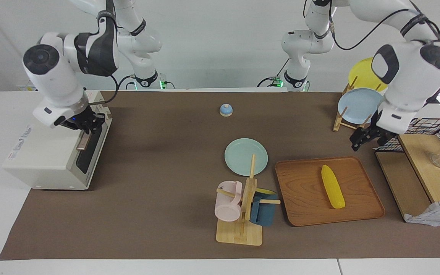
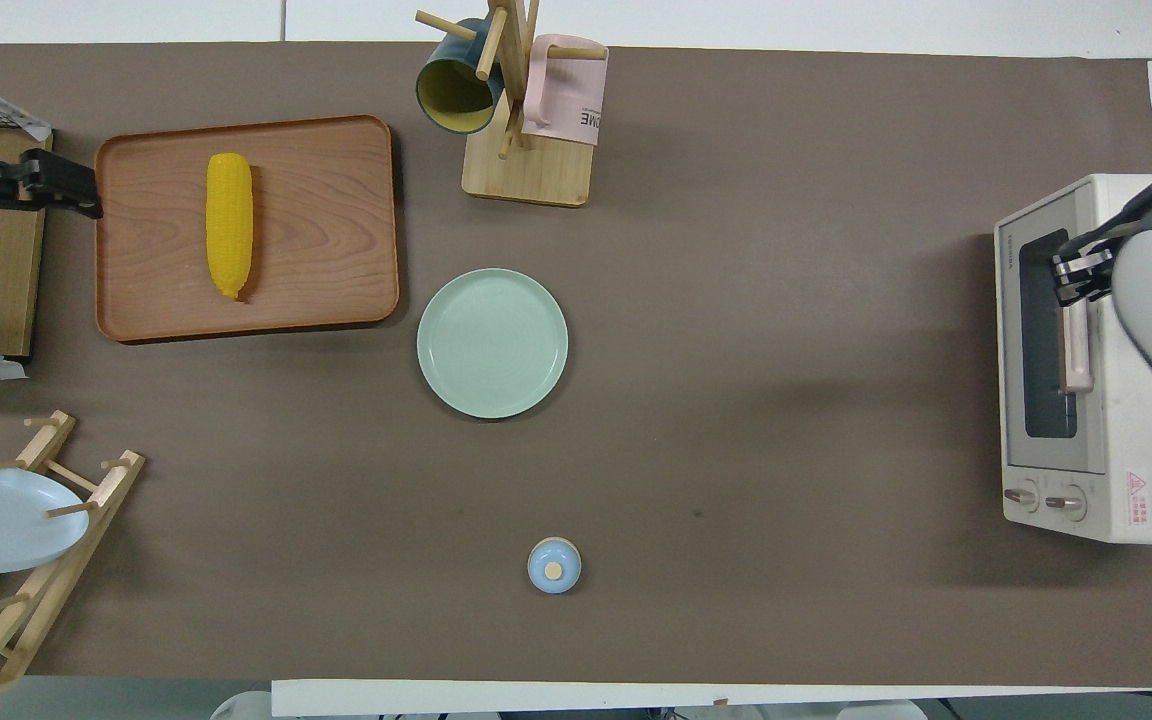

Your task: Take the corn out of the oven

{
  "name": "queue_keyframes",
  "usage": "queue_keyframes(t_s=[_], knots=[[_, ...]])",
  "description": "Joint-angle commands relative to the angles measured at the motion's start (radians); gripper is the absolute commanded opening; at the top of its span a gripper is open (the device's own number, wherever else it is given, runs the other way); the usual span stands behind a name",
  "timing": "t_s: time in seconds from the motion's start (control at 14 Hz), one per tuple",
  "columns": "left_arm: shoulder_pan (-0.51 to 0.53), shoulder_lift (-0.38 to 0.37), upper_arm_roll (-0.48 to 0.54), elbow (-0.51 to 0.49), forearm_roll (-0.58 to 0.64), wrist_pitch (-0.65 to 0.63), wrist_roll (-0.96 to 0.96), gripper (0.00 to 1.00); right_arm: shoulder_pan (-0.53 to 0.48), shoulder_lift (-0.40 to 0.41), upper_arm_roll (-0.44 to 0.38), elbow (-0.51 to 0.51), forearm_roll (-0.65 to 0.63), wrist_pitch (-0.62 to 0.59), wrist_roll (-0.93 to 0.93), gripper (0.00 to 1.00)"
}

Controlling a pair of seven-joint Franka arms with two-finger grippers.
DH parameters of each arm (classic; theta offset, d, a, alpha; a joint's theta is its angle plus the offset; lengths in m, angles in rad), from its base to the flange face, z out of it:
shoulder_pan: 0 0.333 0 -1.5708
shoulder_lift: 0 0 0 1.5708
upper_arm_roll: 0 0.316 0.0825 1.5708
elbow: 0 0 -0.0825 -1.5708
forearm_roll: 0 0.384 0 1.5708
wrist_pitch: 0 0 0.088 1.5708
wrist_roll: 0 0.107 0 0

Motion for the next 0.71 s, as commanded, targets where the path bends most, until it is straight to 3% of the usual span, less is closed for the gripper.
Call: queue_keyframes(t_s=[0.0,0.64], knots=[[0.002,-0.084,-0.014,-0.031,-0.019,-0.104,0.016,1.00,-0.034,-0.014,0.007,0.140,0.081,-0.123,-0.011,1.00],[0.000,-0.085,-0.019,0.064,-0.019,-0.255,0.067,1.00,-0.057,-0.028,0.004,0.125,0.075,-0.158,0.004,1.00]])
